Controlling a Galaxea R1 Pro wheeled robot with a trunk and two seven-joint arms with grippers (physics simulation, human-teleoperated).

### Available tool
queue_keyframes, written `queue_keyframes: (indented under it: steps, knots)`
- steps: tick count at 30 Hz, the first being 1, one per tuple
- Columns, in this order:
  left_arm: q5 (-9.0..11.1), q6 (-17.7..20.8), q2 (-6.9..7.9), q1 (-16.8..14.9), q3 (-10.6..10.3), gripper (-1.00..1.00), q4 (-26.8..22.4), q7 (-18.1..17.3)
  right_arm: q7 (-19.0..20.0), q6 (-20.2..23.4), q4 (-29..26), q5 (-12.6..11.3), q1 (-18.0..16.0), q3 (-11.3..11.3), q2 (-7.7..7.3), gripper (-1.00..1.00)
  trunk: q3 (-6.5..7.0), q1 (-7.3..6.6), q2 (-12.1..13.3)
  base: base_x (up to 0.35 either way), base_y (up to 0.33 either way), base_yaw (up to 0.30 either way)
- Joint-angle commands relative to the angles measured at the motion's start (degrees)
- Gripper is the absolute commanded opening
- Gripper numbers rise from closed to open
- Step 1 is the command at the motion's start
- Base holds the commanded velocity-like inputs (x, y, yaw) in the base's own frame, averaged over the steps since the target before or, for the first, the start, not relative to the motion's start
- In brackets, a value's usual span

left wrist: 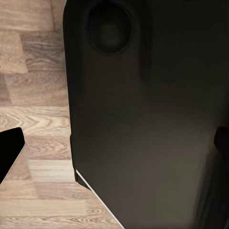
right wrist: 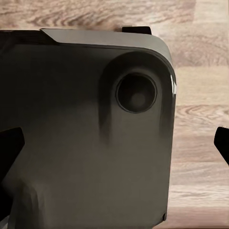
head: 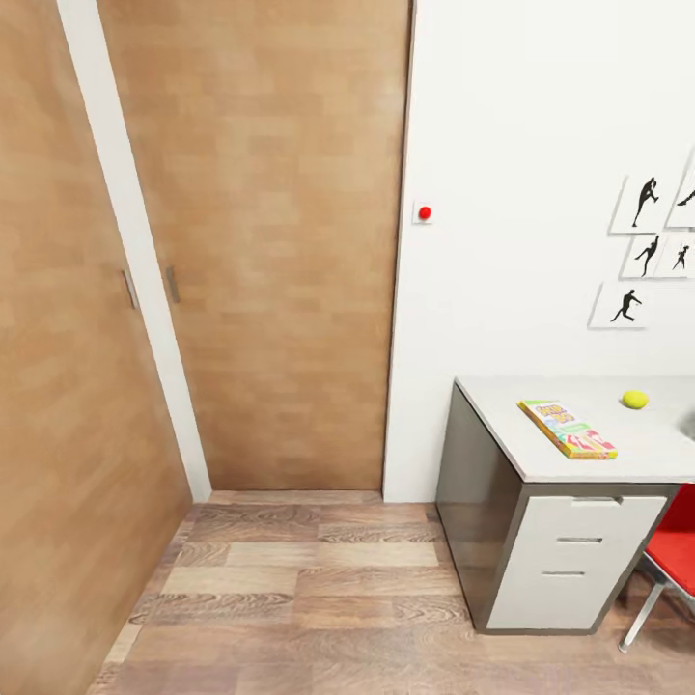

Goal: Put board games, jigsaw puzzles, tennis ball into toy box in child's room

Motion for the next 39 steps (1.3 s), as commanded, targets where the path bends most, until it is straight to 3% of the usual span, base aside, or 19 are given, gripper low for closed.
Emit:
queue_keyframes:
  steps: [1, 25, 39]
  knots:
    - [0.04, -0.02, 0.0, 0.01, 0.01, 1.0, -0.04, 0.0, -0.08, 0.02, -0.01, -0.06, -0.03, -0.01, 0.01, 1.0, -0.04, 0.0, -0.02, 0.0, 0.0, -0.262]
    - [0.09, -0.02, 0.09, -0.09, 0.02, 1.0, -0.11, 0.08, 0.18, 0.59, -0.02, -0.1, -0.29, -0.08, -0.18, 1.0, -0.04, 0.0, -0.02, 0.0, 0.0, -0.265]
    - [0.89, 0.22, 0.59, -2.51, 0.54, 1.0, -0.14, 0.19, 0.37, 1.38, -0.09, -0.2, -1.46, -0.17, -0.86, 1.0, -0.26, 0.0, -0.02, 0.0, 0.0, -0.265]
